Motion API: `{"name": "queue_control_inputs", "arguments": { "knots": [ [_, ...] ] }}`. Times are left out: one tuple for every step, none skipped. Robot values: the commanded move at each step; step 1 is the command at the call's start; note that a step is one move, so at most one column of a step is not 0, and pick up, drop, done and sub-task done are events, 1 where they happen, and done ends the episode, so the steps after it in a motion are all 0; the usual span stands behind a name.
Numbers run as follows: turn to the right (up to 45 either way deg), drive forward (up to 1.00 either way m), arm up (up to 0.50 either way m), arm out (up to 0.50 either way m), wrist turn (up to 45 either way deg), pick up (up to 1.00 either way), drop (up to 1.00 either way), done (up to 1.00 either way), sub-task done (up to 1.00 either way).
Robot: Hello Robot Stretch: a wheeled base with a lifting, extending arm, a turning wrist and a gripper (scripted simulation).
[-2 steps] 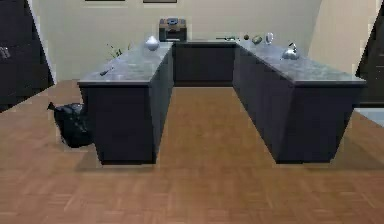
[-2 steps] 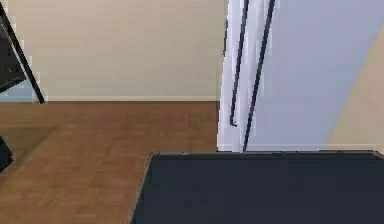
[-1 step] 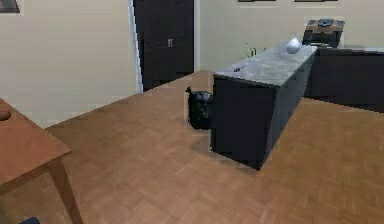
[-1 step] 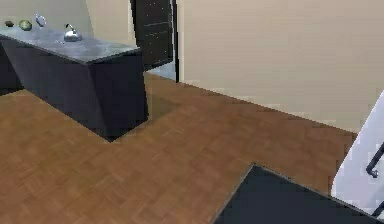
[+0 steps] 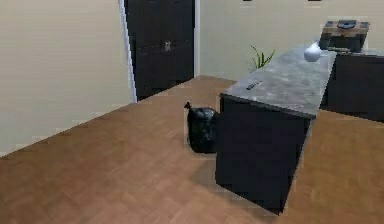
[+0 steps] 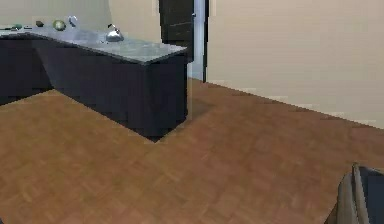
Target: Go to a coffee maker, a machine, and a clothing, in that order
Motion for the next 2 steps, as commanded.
{"name": "queue_control_inputs", "arguments": {
  "knots": [
    [45.0, 0.00, 0.00, 0.00, 0.0, 0.00, 0.00, 0.00, 0.00],
    [21.0, 0.00, 0.00, 0.00, 0.0, 0.00, 0.00, 0.00, 0.00]
  ]
}}
